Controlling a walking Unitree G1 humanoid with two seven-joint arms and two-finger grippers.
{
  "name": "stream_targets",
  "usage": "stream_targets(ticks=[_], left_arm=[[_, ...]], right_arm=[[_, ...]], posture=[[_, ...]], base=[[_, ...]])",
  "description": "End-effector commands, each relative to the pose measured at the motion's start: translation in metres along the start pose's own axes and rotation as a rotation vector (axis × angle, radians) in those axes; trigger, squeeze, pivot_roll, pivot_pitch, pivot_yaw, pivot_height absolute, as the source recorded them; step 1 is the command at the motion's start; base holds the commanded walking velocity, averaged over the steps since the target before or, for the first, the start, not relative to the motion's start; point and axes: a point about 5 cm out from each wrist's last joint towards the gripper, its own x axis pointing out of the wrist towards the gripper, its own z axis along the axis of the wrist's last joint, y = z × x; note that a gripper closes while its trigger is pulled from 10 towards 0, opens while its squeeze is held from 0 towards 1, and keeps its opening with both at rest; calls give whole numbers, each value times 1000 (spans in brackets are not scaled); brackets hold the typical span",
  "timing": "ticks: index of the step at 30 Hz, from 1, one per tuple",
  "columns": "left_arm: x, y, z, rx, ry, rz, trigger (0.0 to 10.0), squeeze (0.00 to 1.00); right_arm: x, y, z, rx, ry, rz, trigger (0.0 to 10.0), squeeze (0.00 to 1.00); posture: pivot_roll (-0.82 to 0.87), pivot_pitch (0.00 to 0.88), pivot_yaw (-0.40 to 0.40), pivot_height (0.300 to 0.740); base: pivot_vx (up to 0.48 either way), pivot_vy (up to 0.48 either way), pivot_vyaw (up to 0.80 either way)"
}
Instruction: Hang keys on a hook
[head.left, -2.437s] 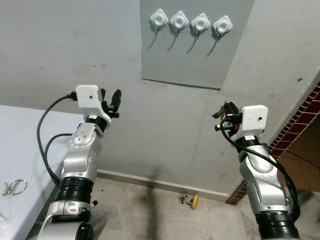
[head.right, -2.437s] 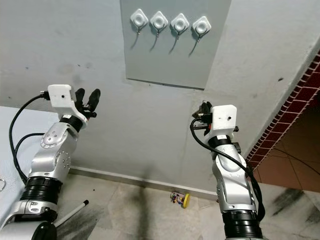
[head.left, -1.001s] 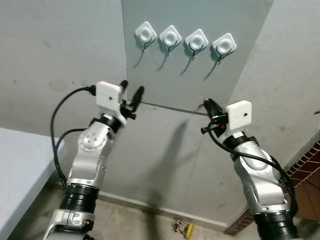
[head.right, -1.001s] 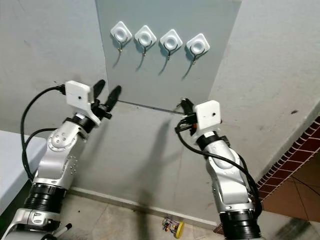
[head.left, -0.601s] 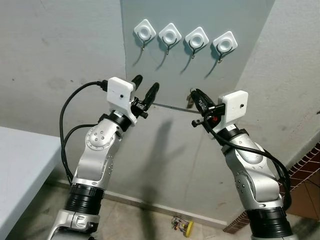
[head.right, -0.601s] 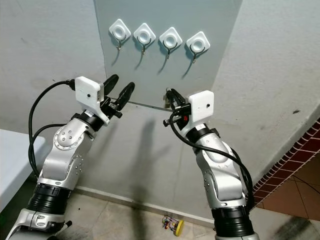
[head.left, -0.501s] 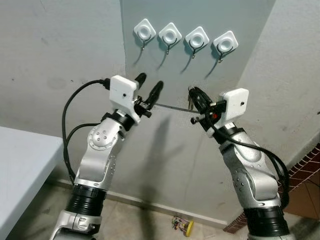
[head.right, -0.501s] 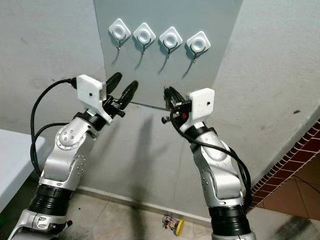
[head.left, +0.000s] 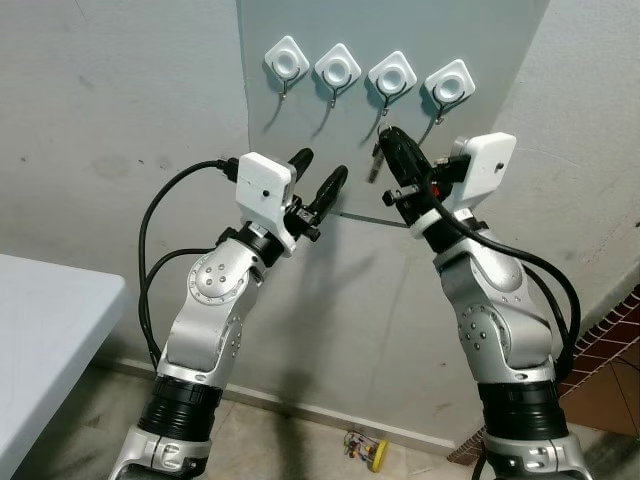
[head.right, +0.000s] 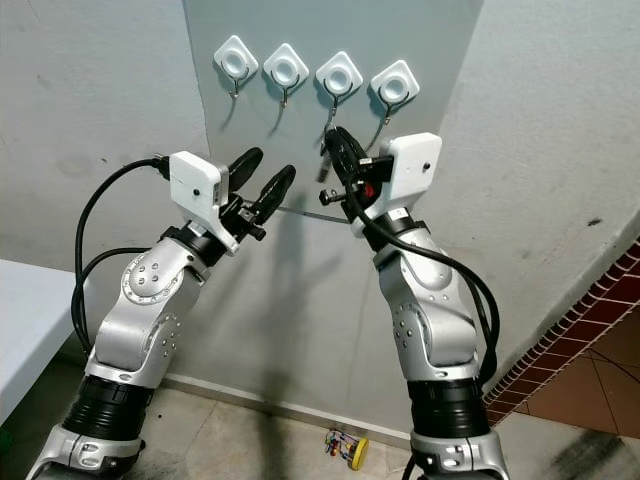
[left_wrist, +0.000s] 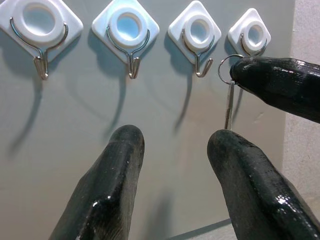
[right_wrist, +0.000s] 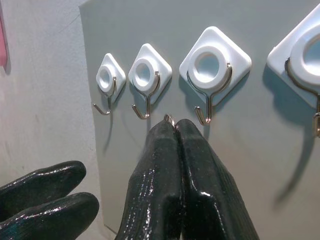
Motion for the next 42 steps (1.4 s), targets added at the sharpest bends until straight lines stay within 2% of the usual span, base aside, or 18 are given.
stream_targets(ticks=[1,11,19,27,28,34,42], left_arm=[[0,0,4,5,-8,-11,10000,0],[0,1,6,1,-4,-6,10000,0],[0,2,6,2,-1,3,10000,0],[-1,3,7,6,4,10,10000,0],[-1,4,7,7,4,12,10000,0],[-1,5,7,5,3,18,10000,0],[-1,6,7,3,4,18,10000,0]], right_arm=[[4,-4,6,7,-20,-10,10000,0],[16,-3,14,45,-57,-1,10000,0],[19,-5,14,91,-58,-10,10000,0],[17,-7,14,170,-73,-21,10000,0],[16,-8,13,205,-74,-28,10000,0],[12,-9,12,288,-86,-49,10000,0],[9,-12,10,353,-84,-85,10000,0]], posture=[[-137,5,-37,740],[-131,12,-35,740],[-127,16,-38,740],[-124,23,-38,740],[-124,23,-38,740],[-128,29,-35,740],[-133,35,-28,740]], base=[[0,0,0],[0,0,0],[0,0,0],[0,0,0],[0,0,0],[0,0,0],[0,0,0]])
